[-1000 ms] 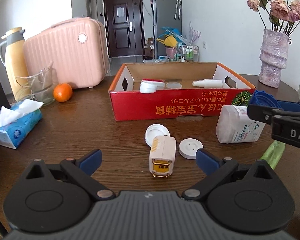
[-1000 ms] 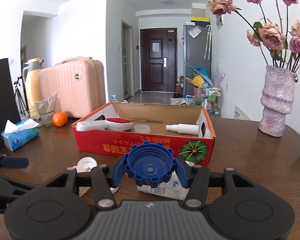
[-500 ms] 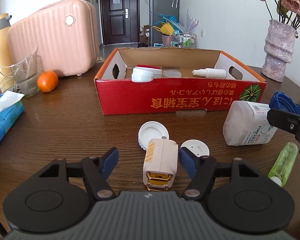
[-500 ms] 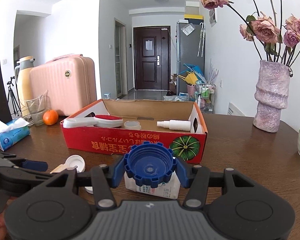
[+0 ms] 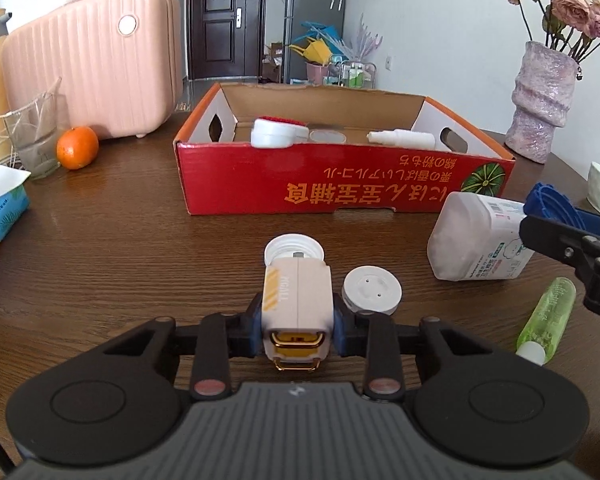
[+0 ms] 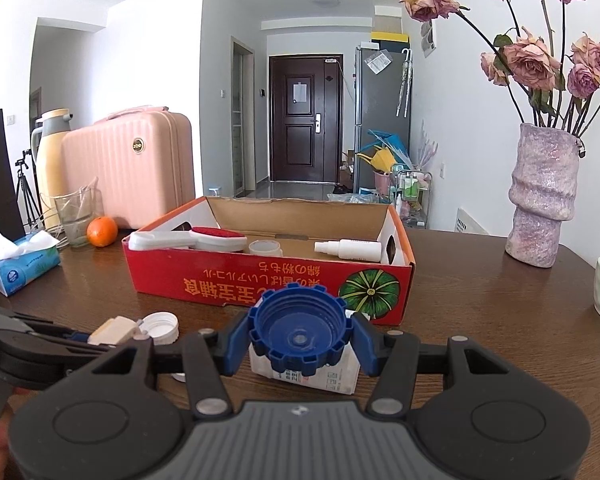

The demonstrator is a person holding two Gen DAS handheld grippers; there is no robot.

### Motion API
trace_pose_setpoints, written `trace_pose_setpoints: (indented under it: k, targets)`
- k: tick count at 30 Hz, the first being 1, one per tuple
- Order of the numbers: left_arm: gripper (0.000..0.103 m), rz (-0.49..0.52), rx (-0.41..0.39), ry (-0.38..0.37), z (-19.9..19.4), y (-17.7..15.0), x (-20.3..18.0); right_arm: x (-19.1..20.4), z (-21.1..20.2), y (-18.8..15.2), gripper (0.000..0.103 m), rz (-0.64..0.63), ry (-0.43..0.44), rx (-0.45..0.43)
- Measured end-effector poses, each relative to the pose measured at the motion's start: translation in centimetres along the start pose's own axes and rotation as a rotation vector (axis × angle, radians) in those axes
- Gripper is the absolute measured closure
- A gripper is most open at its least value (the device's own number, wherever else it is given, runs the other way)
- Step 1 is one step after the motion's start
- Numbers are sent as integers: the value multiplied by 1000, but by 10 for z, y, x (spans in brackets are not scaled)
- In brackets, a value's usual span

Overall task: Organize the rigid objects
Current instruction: 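Grasp the white plug adapter with the left gripper while the right gripper holds the blue cap, then carry the plug adapter and blue cap over the cardboard box with both grippers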

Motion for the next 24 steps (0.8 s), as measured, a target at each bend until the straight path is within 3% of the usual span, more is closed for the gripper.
trace_pose_setpoints:
  k: [15, 24]
  targets:
    - [71, -30, -138, -2, -44, 13, 3, 3, -3, 2, 50, -14, -9, -21]
    - [71, -46, -175, -12, -59, 20, -2, 4, -9, 9, 50, -2, -19, -53]
Point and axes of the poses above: each gripper's, at about its wrist camera, not at the fingertips, and z roughly the way its jaws point, x to its left, y to its top, the point moved 3 cm from there along z, roughly the way its jaws point, and after that the axes turned 8 degrees about y, right-handed, at the moved point
